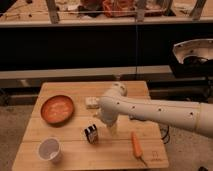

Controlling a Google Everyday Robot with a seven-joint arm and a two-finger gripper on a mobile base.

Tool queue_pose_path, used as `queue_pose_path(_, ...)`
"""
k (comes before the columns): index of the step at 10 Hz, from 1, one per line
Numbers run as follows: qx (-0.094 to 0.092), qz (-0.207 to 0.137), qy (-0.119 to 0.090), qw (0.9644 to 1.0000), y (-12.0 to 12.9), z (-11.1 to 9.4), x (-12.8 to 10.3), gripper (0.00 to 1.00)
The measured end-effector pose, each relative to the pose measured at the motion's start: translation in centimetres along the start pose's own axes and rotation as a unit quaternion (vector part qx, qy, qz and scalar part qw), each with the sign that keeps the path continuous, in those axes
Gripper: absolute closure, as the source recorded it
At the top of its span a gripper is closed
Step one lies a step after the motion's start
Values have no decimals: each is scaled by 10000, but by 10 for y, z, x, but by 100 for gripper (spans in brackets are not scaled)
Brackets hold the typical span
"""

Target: Knock the eraser over

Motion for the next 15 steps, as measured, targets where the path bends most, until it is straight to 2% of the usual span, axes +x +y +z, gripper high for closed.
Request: queue_pose_path(15, 36, -400, -189, 9990, -6, 6, -12, 20)
